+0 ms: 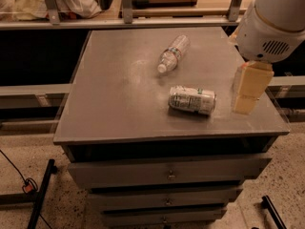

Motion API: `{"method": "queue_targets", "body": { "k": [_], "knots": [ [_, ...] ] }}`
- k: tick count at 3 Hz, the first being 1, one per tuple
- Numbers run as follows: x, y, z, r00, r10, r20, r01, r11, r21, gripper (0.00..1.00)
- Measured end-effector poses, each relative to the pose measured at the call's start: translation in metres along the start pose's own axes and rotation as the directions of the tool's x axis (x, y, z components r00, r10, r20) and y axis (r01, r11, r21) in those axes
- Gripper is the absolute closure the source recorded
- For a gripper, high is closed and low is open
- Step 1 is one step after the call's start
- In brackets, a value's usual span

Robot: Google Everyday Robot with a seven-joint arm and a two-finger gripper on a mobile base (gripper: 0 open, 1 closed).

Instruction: Place 7up can upright

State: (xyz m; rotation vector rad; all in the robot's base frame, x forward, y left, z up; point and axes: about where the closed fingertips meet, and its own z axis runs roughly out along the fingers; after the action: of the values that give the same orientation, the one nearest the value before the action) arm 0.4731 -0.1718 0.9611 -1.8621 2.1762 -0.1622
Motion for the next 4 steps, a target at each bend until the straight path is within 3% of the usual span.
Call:
{"method": "queue_targets", "body": {
  "k": [1,2,3,4],
  "knots": [
    [-0.026,-0.009,0.015,0.998,-0.043,-0.045,0.042,0.9988,-0.027,0.0],
    [-0.043,-0.007,0.033,0.997,-0.037,-0.071,0.032,0.9967,-0.075,0.0],
    [-0.055,0.0,0.05,0.998,-0.012,-0.068,0.005,0.9937,-0.112,0.0],
    [-0.06,0.006,0.065,1.0,0.024,-0.019,-0.026,0.9907,-0.133,0.0]
  ]
}}
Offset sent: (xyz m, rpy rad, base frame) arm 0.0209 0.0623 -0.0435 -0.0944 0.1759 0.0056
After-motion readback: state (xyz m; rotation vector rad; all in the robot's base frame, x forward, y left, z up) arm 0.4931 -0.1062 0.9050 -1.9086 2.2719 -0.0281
